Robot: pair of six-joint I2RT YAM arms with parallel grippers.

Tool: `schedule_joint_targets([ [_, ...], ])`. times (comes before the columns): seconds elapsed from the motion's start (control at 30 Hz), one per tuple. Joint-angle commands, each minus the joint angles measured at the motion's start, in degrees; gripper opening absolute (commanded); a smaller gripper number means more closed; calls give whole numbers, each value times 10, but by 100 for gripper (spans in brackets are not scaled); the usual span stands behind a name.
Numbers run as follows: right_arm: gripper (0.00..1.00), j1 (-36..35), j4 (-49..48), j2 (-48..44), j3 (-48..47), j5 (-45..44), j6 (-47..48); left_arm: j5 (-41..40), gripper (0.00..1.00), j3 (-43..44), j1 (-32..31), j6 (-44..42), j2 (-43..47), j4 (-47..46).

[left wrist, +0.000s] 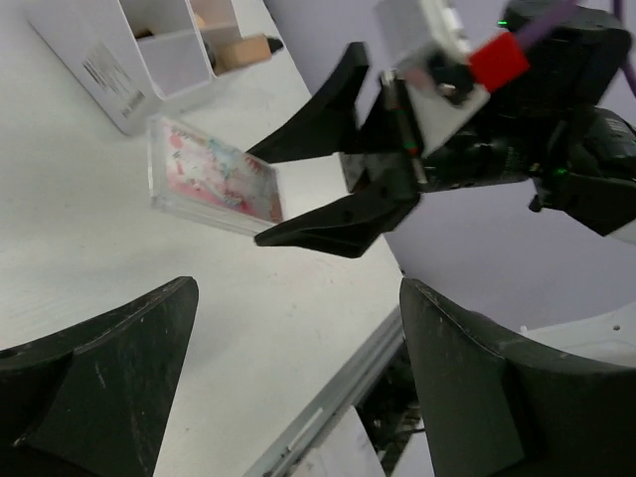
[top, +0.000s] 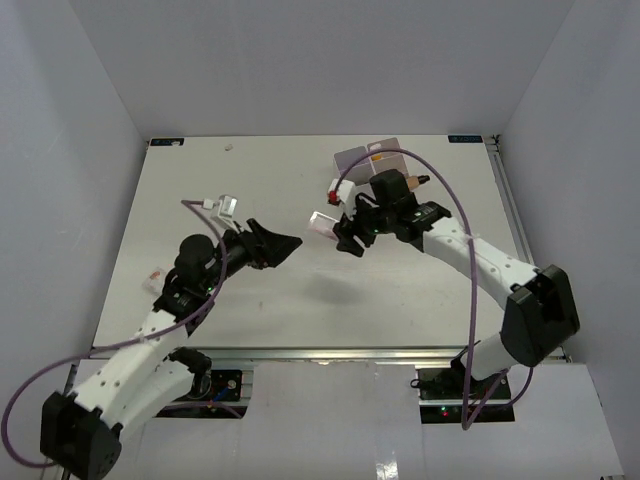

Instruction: Organize the makeup

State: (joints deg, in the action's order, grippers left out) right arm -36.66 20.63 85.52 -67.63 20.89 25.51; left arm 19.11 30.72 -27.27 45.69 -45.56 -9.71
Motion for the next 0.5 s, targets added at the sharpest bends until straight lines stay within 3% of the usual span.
schedule_joint_targets([
  [0.0,8,25,-6,-105,76,7,54,115,91,31,-1,125,-132,-188],
  [0.23,8,66,-81,-239,192,-16,56,136,89,128,-5,163,-293,-212],
  [0.47,8,78,-81,-262,209,33,70,183,85,168,-19,165,-373,-226],
])
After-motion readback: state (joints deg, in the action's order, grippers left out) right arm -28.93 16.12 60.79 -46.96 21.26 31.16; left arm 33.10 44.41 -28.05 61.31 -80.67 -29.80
